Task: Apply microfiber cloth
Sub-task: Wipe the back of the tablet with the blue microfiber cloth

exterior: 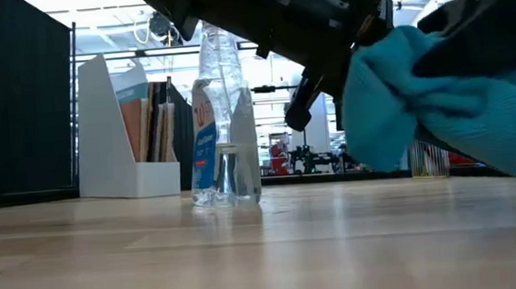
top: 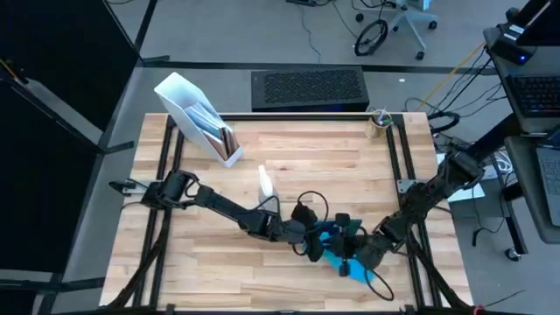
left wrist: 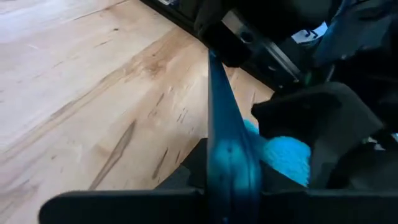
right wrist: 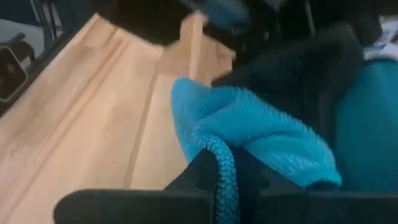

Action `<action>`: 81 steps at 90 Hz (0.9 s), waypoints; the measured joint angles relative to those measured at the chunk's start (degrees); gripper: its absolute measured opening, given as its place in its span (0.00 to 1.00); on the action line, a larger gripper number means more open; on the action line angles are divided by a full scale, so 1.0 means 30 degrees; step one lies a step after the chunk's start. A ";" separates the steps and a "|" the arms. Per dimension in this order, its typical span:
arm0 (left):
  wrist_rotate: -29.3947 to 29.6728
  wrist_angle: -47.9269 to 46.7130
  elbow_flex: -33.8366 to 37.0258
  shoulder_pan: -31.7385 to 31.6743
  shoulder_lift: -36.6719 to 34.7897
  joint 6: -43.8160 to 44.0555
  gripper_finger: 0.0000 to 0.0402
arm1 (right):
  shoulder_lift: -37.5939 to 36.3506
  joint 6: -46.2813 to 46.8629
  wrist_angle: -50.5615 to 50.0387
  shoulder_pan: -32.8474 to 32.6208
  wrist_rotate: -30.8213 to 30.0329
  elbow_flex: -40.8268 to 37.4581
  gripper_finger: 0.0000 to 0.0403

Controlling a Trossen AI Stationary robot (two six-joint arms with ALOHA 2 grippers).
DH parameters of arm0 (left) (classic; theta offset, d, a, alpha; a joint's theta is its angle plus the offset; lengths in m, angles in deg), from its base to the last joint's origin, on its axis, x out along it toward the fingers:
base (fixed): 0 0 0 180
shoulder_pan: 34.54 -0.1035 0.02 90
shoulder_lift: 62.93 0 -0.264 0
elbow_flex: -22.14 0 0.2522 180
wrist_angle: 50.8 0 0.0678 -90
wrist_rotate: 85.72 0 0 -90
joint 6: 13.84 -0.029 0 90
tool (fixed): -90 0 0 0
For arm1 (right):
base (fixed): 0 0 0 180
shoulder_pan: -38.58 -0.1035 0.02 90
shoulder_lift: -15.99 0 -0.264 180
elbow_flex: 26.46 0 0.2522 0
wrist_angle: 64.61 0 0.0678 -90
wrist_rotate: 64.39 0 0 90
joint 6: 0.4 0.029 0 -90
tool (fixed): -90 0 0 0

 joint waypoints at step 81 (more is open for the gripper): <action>-0.0036 -0.0081 -0.0029 0.0066 0.0031 -0.0397 0.03 | -0.1649 1.0912 -1.3504 -0.3150 0.0429 0.0057 0.00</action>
